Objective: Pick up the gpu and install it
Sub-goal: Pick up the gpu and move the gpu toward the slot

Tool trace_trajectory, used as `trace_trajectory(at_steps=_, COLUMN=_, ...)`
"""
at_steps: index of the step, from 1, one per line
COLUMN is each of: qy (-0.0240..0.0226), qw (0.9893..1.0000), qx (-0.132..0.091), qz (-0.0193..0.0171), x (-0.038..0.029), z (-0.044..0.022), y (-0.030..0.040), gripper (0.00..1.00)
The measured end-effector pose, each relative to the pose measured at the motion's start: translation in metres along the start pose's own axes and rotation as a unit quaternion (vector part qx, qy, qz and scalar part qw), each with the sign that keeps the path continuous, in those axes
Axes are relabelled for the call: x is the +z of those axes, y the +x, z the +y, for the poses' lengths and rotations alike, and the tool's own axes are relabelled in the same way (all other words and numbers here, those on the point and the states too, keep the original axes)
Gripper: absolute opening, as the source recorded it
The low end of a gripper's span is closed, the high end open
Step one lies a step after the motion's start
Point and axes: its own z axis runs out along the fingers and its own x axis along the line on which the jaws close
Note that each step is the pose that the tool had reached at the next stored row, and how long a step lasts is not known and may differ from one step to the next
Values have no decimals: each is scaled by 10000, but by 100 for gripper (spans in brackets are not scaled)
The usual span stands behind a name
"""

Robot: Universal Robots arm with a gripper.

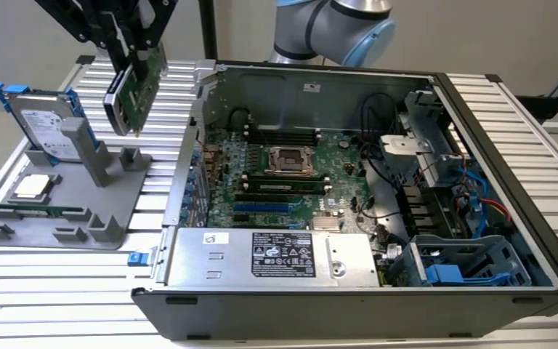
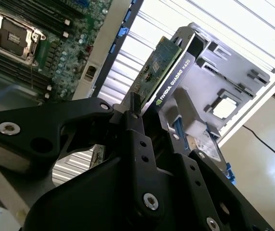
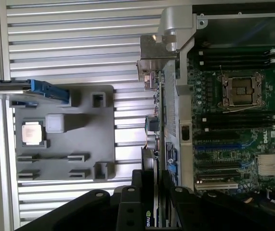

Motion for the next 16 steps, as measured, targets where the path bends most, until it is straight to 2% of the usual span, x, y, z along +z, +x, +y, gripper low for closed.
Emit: trace_trajectory(at_steps=16, qy=0, qw=10000, qx=0, qz=3, x=2, z=18, y=-253, gripper=0)
